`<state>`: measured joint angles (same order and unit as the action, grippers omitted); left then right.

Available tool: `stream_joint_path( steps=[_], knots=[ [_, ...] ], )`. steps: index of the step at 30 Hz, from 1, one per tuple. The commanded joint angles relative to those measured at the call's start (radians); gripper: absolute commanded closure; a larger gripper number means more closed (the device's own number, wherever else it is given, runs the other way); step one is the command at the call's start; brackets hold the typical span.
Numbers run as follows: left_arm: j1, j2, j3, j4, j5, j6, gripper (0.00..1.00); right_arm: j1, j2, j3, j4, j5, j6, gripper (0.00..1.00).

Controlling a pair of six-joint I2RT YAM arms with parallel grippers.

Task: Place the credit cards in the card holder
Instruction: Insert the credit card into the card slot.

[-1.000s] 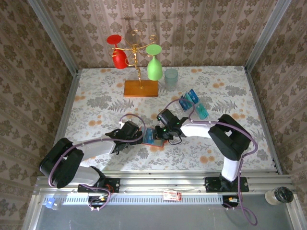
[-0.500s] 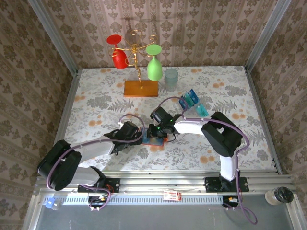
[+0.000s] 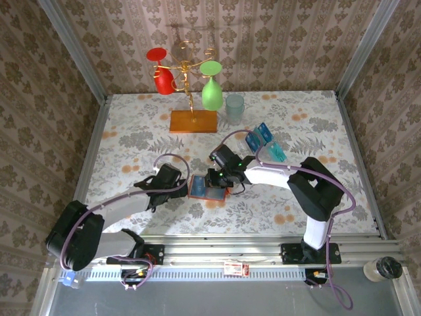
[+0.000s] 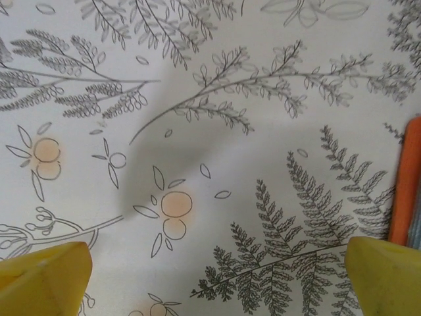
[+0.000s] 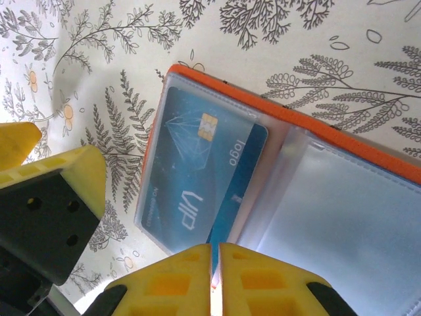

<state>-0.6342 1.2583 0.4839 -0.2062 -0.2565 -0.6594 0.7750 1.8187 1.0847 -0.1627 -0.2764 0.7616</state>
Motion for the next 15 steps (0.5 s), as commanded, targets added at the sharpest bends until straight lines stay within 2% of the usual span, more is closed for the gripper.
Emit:
stream_joint_path(
  steps=[1, 15],
  knots=[
    [0.005, 0.029, -0.004, -0.006, 0.024, 0.019, 0.00, -0.002, 0.015, 0.003, -0.029, 0.031, -0.006, 0.89],
    [-0.004, 0.141, 0.012, 0.056, 0.087, 0.033, 0.00, 0.019, 0.066, 0.027, -0.021, 0.013, -0.004, 0.91]
  ],
)
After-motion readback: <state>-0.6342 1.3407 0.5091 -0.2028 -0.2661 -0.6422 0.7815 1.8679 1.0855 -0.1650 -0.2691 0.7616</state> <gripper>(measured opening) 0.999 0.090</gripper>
